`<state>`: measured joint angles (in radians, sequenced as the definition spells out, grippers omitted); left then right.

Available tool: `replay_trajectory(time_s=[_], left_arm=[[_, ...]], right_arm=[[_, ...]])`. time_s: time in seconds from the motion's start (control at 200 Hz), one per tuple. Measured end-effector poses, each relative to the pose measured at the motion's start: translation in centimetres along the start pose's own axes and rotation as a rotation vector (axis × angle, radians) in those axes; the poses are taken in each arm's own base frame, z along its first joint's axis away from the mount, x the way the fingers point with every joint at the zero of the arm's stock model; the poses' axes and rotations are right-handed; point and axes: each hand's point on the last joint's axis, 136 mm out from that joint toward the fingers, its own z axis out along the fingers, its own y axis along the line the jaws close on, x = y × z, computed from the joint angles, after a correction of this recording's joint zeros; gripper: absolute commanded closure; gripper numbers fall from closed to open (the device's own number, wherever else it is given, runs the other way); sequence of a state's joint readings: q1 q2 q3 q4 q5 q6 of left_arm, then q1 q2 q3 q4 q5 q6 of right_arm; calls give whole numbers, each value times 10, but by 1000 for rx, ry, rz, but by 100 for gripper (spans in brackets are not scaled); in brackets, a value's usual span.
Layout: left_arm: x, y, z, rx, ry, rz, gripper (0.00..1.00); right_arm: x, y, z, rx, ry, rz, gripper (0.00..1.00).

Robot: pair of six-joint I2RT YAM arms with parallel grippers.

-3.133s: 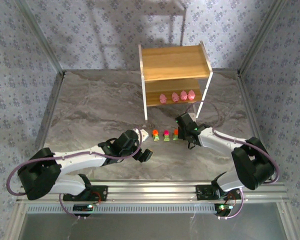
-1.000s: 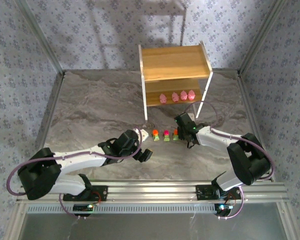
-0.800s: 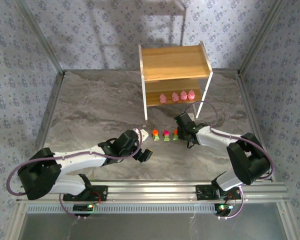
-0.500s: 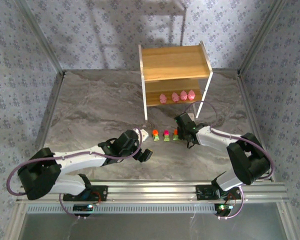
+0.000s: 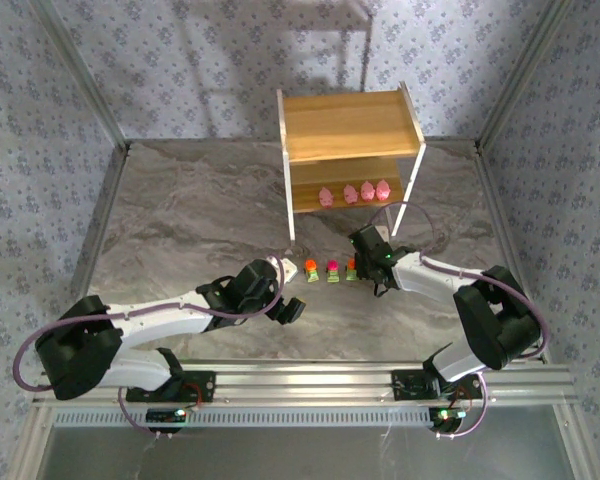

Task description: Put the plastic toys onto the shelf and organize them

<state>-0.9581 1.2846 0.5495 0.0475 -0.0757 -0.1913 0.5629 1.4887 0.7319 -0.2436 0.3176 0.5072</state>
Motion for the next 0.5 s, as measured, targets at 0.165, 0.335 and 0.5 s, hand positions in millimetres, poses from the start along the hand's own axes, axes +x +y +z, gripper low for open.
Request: replay_trajectory(time_s=[0.165, 0.335, 0.5], left_arm=[[0, 0, 0, 0, 0, 0, 0], [0, 0, 0, 0, 0, 0, 0], [-5, -1, -3, 3, -18, -1, 1]], right_arm=[[0, -1, -2, 1, 2, -1, 74], [-3, -2, -9, -6, -11, 4, 74], [-6, -4, -19, -11, -24, 6, 75]])
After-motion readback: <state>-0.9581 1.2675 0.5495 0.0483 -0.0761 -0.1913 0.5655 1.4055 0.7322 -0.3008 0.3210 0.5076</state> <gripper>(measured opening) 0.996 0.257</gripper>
